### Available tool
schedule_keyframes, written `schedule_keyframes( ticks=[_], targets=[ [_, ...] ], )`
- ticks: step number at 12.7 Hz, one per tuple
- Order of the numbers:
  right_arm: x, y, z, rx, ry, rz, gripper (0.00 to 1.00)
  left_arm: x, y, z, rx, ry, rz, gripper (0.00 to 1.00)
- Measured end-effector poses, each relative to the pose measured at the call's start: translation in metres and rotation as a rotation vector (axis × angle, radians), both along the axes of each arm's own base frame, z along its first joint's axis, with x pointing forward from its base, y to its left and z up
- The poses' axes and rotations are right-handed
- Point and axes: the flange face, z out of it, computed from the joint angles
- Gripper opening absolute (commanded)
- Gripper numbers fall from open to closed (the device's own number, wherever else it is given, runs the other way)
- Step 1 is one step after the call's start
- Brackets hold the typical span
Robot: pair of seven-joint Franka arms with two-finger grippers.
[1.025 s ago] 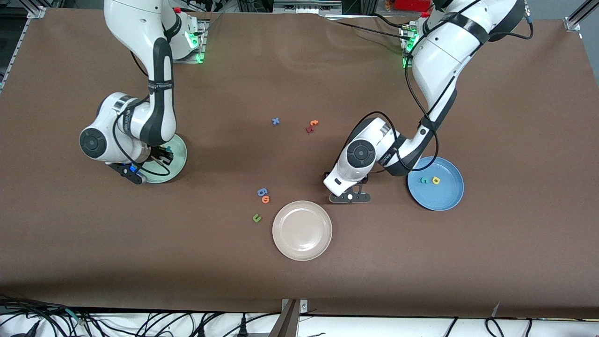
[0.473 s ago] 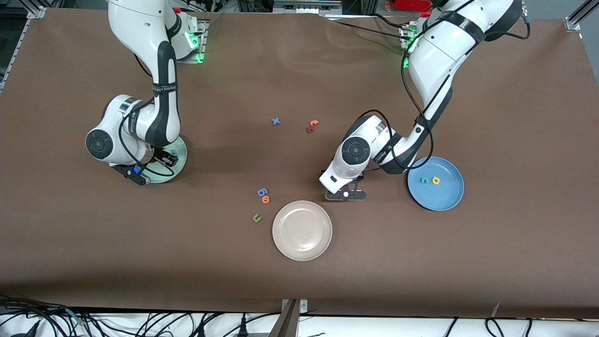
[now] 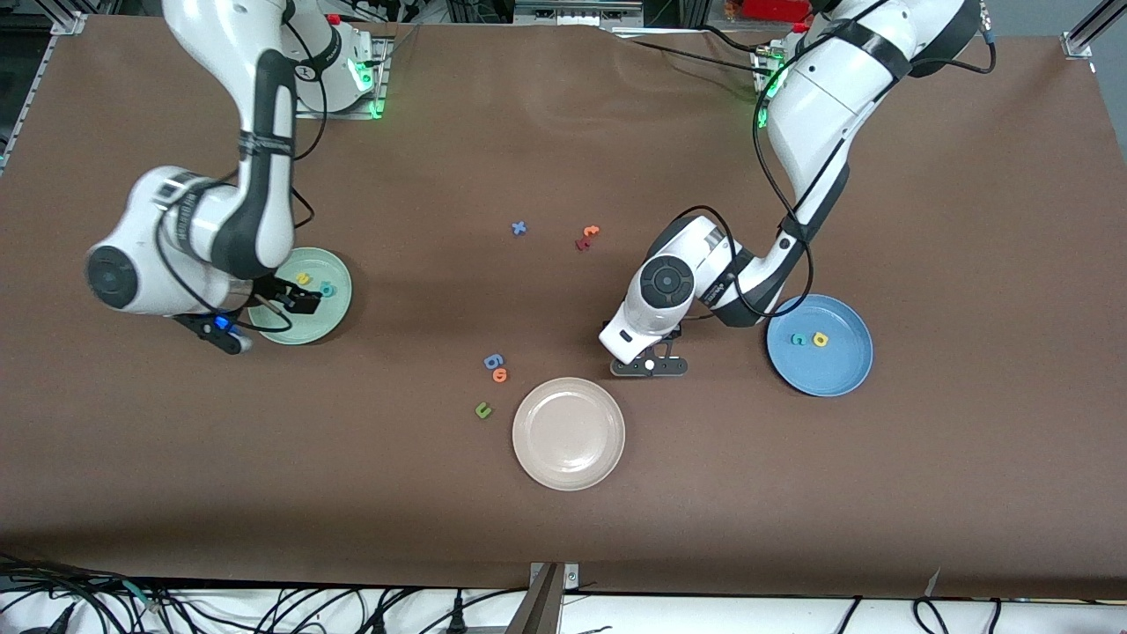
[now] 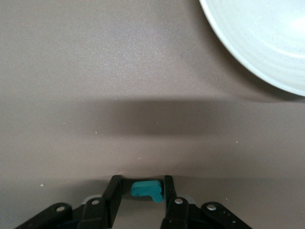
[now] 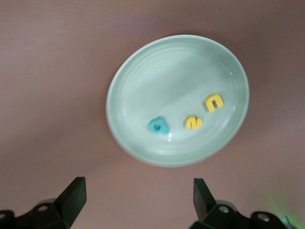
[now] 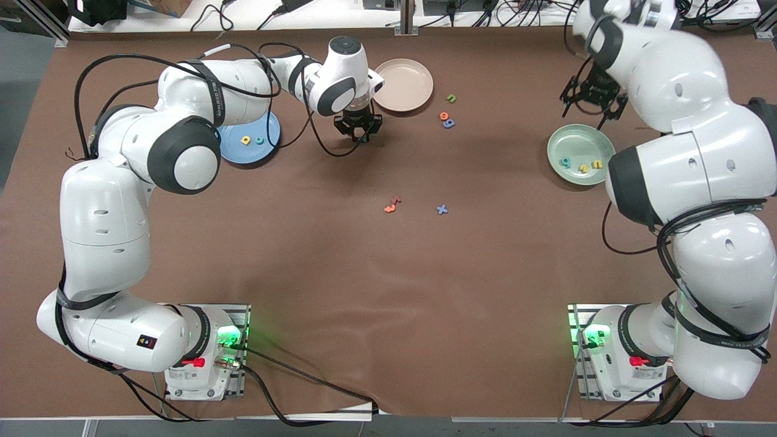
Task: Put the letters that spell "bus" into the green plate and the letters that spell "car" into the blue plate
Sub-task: 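Grasp the teal piece with the left gripper while the right gripper withdraws, then carry the teal piece onto the blue plate and open the left gripper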
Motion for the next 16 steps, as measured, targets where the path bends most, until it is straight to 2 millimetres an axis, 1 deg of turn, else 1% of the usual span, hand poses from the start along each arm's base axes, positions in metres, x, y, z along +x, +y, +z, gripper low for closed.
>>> schedule_keyframes(
  ticks=[2,4,5,8,9,10,13,14,16],
  targets=[
    [0.007,0.006,0.056,0.04,0.015,0.024,0.99,0.0,-0.001,0.001,0.002,-0.002,0.01,0.3],
    [0.012,0.024,0.106,0.061,0.02,0.072,0.99,0.0,-0.002,0.001,0.002,-0.003,0.016,0.28],
    [0.013,0.033,0.128,0.062,0.013,0.098,0.99,0.0,-0.002,0.001,0.003,-0.003,0.017,0.28],
    [0.015,0.06,0.183,0.05,-0.032,0.169,0.99,0.0,-0.002,0.001,0.003,-0.003,0.02,0.25],
    [0.014,0.063,0.198,0.044,-0.051,0.189,0.99,0.0,-0.002,0.001,0.003,-0.003,0.02,0.24],
    [0.013,0.061,0.209,0.045,-0.068,0.216,0.99,0.0,-0.002,0.001,0.003,-0.003,0.021,0.24],
    [0.01,0.035,0.228,0.063,-0.106,0.298,0.99,0.004,0.001,0.003,0.005,-0.007,0.026,0.21],
    [0.009,0.026,0.233,0.065,-0.114,0.311,0.99,0.008,0.006,0.005,0.013,-0.004,0.034,0.21],
    [0.007,0.015,0.24,0.067,-0.122,0.317,0.99,0.022,0.023,0.015,0.051,0.024,0.037,0.21]
  ],
)
